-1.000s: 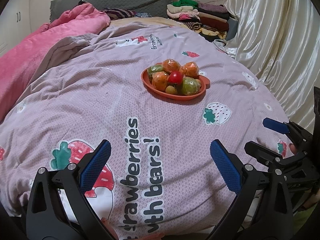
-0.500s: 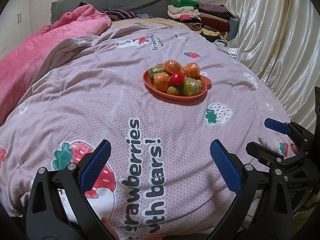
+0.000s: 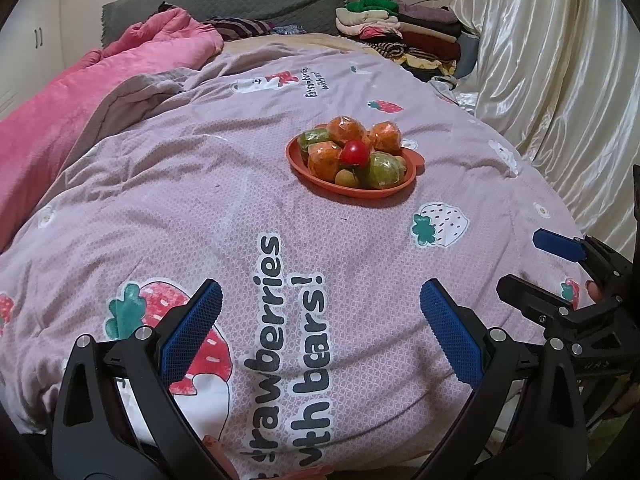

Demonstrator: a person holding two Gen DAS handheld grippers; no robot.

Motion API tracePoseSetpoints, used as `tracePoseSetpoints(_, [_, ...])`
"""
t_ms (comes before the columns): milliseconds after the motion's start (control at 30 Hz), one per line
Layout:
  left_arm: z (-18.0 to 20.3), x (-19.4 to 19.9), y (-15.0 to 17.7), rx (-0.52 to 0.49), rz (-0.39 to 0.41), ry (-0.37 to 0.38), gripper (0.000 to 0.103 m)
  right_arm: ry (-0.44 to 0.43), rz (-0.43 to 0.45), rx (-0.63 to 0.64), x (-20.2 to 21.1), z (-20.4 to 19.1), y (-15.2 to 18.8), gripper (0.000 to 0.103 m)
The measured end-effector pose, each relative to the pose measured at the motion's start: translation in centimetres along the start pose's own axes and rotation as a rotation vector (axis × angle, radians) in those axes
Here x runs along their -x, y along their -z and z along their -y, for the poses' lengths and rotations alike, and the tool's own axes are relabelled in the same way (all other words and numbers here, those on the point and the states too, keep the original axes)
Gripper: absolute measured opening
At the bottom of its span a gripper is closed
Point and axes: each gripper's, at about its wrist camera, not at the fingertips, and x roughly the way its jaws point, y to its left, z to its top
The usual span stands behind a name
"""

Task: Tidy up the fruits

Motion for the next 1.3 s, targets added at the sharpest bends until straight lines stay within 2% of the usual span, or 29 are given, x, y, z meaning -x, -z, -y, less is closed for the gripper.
tracePoseSetpoints(500, [0.0,-0.1,0.1,-0.001,-0.008,0.001,0.093,0.011,-0.007,-0.013,-0.4,0.3,0.0,0.098])
tracePoseSetpoints(867, [0.1,-0.5,-0.1,-0.018,-0.009,-0.030,0.093,0.042,-0.013,-0.042,-1.0,1.6,-0.4,0.098])
tracePoseSetpoints(967, [-0.1,-1.1,-0.9,-0.013,-0.016,-0.050,0.093,0.068,-0.019,-0.076,-1.7,3.0,-0.6,0.098])
tracePoseSetpoints(1067, [-1.0,-1.3,-2.2,0.005,0.011,-0.011,0.093,0.117,-0.016,-0.097,-2.5,4.9,-1.3,0.098])
tracePoseSetpoints(1133, [-2.2,-1.9,-3.8,0.014,0.030,-0.040,0.093,0.152,-0.010,-0.115,-3.1,6.7,-2.3,0.098])
tracePoseSetpoints(1300, [-7.6,-6.1,-7.8,0.078,-0.020,-0.132,0.093,0.254,-0.025,-0.175,-6.7,12.6,-5.7,0.098])
